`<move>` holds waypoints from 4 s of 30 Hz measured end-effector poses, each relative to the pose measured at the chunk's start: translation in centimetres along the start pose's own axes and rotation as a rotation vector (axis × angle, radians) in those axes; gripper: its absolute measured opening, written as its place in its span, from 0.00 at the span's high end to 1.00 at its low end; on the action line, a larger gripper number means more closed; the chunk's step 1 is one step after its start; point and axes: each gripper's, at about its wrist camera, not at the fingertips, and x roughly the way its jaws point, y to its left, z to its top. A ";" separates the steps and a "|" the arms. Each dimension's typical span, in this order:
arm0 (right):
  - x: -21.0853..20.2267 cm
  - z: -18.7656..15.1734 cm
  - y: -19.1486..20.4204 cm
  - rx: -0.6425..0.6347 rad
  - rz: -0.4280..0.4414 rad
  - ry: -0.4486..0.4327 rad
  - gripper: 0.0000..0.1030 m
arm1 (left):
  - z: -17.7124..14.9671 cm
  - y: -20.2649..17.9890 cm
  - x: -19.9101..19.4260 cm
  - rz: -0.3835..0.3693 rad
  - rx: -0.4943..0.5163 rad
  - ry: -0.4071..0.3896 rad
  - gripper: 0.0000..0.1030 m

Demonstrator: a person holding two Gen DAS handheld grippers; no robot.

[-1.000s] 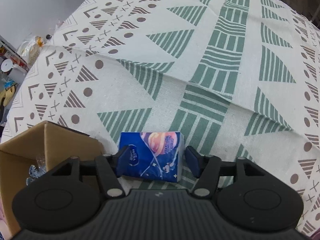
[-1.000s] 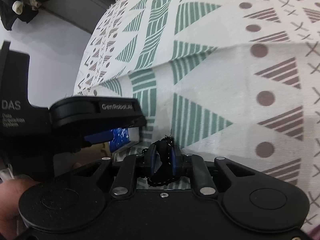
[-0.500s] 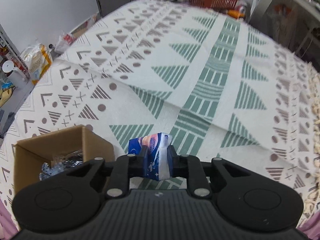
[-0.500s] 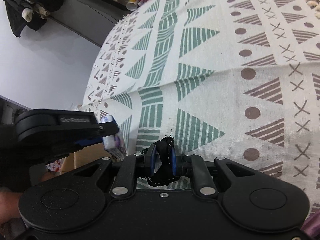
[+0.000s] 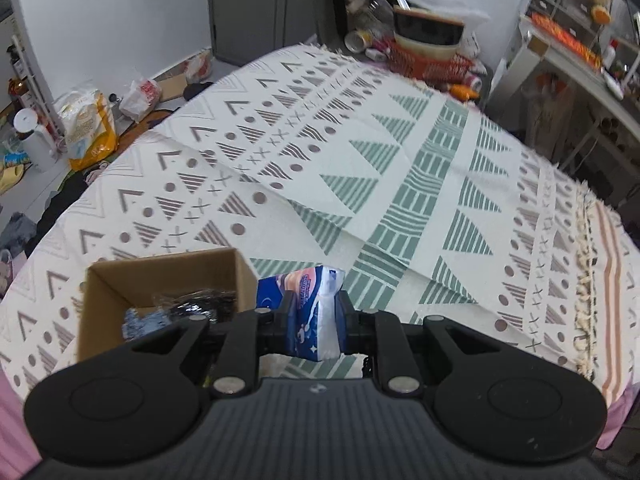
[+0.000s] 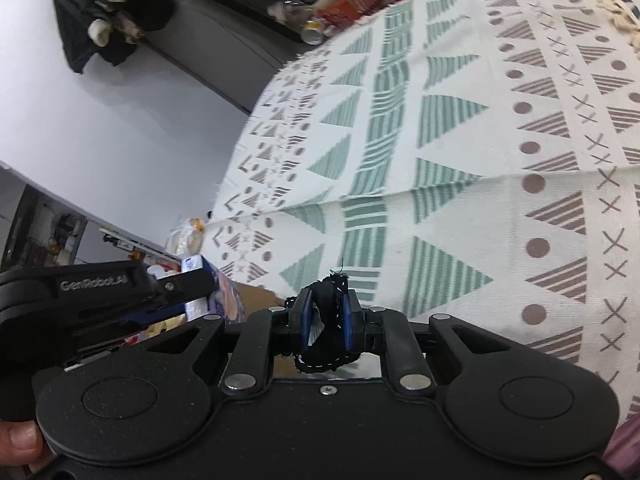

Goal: Organize soft objects

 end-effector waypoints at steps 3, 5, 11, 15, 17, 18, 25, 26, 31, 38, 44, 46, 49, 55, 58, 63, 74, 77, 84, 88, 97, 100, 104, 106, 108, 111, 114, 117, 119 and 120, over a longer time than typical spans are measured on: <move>-0.7 -0.2 0.8 -0.004 0.032 -0.005 0.85 | -0.3 1.0 -1.6 -0.001 -0.017 -0.019 0.84; -1.3 -0.4 1.3 -0.015 0.047 -0.010 0.85 | -0.5 1.8 -2.5 -0.019 -0.039 -0.025 0.84; -2.4 -1.4 3.0 -0.062 0.078 -0.021 0.85 | -1.5 3.8 -4.3 -0.046 -0.083 -0.044 0.84; -2.7 -2.0 3.8 -0.087 0.092 -0.027 0.85 | -2.4 5.3 -5.2 -0.058 -0.114 -0.050 0.85; -2.8 -2.2 4.2 -0.100 0.102 -0.036 0.85 | -2.9 6.0 -5.4 -0.059 -0.126 -0.045 0.85; -2.8 -2.3 4.4 -0.108 0.105 -0.038 0.85 | -3.1 6.4 -5.4 -0.060 -0.135 -0.041 0.85; -2.7 -3.2 6.2 -0.177 0.110 -0.046 0.85 | -5.3 8.5 -5.2 -0.101 -0.198 -0.002 0.84; -2.7 -3.4 6.5 -0.191 0.108 -0.048 0.85 | -5.7 8.7 -5.1 -0.103 -0.202 0.006 0.84; -2.2 -4.1 7.6 -0.235 0.108 -0.038 0.84 | -7.3 9.4 -4.1 -0.138 -0.225 0.063 0.83; -0.7 -4.7 8.5 -0.252 0.105 -0.017 0.84 | -7.4 10.6 -4.1 -0.133 -0.245 0.063 0.79; 0.9 -4.7 9.4 -0.250 0.108 -0.006 0.81 | -6.7 11.6 -4.5 -0.114 -0.252 0.046 0.77; 1.4 -4.8 9.5 -0.244 0.117 -0.002 0.80 | -6.6 11.9 -4.5 -0.107 -0.253 0.045 0.76; 1.7 -5.0 9.7 -0.247 0.124 -0.003 0.77 | -6.4 12.2 -4.4 -0.097 -0.257 0.047 0.73; 1.0 -5.0 9.3 -0.232 0.134 -0.006 0.76 | -6.4 12.2 -4.7 -0.083 -0.258 0.056 0.71; 0.4 -4.8 8.9 -0.217 0.135 0.002 0.70 | -6.3 11.9 -5.3 -0.072 -0.245 0.054 0.62; -1.3 -5.2 9.0 -0.247 0.105 0.000 0.52 | -6.3 11.2 -6.6 -0.031 -0.206 0.025 0.40; -6.5 -5.0 9.1 -0.306 0.006 -0.056 0.20 | -7.3 10.1 -9.5 0.014 -0.171 -0.006 0.27; -8.0 -4.8 9.4 -0.321 -0.020 -0.085 0.14 | -7.6 9.7 -10.7 0.019 -0.154 -0.026 0.25; -10.3 -4.6 10.7 -0.392 -0.057 -0.087 0.05 | -8.3 10.0 -13.9 0.023 -0.164 -0.086 0.16; -11.9 -5.0 11.3 -0.389 -0.061 -0.123 0.00 | -8.6 10.3 -15.9 0.022 -0.175 -0.128 0.09; -15.2 -6.1 12.7 -0.436 -0.067 -0.161 0.00 | -10.2 11.1 -19.0 0.002 -0.185 -0.166 0.01; -16.1 -6.5 12.8 -0.449 -0.062 -0.168 0.00 | -11.0 11.2 -20.1 0.019 -0.175 -0.185 0.01; -17.1 -7.3 13.0 -0.464 -0.076 -0.173 0.00 | -12.0 11.4 -21.6 0.021 -0.168 -0.209 0.01; -17.6 -7.7 13.1 -0.476 -0.087 -0.171 0.00 | -12.6 11.4 -22.3 0.019 -0.157 -0.215 0.01; -18.0 -8.2 13.3 -0.488 -0.100 -0.168 0.00 | -13.1 11.4 -22.9 0.028 -0.146 -0.221 0.01; -18.8 -8.9 13.5 -0.505 -0.101 -0.168 0.00 | -13.9 11.3 -23.6 0.045 -0.129 -0.225 0.01; -19.6 -9.5 13.6 -0.522 -0.109 -0.175 0.00 | -14.7 11.3 -24.3 0.044 -0.123 -0.229 0.01; -20.4 -10.2 14.0 -0.553 -0.105 -0.180 0.00 | -15.4 11.1 -24.9 0.049 -0.104 -0.234 0.01; -20.9 -10.6 14.1 -0.562 -0.105 -0.182 0.00 | -15.7 10.8 -25.4 0.055 -0.088 -0.243 0.01; -21.0 -10.7 14.2 -0.564 -0.108 -0.182 0.00 | -15.9 10.7 -25.6 0.059 -0.082 -0.246 0.01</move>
